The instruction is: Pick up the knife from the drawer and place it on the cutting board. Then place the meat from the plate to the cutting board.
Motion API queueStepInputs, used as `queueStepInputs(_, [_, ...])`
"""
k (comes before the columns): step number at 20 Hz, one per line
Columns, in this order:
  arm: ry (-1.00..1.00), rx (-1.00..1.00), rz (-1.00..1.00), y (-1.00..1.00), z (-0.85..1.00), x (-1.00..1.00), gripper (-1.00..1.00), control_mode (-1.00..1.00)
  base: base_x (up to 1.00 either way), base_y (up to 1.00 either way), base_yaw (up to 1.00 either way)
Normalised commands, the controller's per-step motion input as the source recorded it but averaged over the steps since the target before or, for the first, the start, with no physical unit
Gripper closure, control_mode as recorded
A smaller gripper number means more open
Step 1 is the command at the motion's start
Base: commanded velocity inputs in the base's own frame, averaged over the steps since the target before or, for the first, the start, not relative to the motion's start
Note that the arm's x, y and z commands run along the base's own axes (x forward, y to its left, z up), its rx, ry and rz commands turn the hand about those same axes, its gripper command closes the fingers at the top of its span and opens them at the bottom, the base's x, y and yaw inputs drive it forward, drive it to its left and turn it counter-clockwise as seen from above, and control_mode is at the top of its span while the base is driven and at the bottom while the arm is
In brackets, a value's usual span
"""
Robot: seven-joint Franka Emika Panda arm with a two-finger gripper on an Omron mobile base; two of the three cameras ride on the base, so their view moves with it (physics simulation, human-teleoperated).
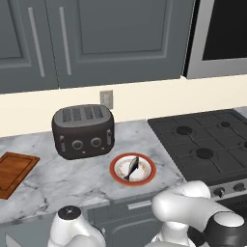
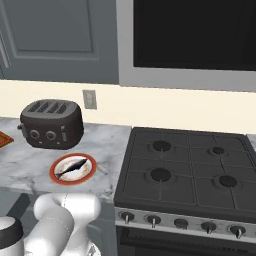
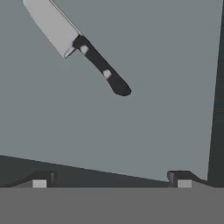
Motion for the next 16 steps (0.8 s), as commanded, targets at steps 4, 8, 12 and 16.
queueStepInputs(4, [-0.18, -0.02, 0.17, -0.01, 0.0, 0.29, -1.0, -1.0, 0.0, 0.0, 0.0])
queueStepInputs(8, [-0.18, -0.01, 0.19, 0.0, 0.0, 0.08, -1.0, -1.0, 0.0, 0.0, 0.0])
queueStepInputs(12, [-0.07, -0.03, 0.2, 0.0, -0.04, 0.14, -1.0, -1.0, 0.0, 0.0, 0.0])
queueStepInputs(16, [0.06, -0.05, 0.19, 0.0, -0.28, 0.31, -1.0, -1.0, 0.0, 0.0, 0.0])
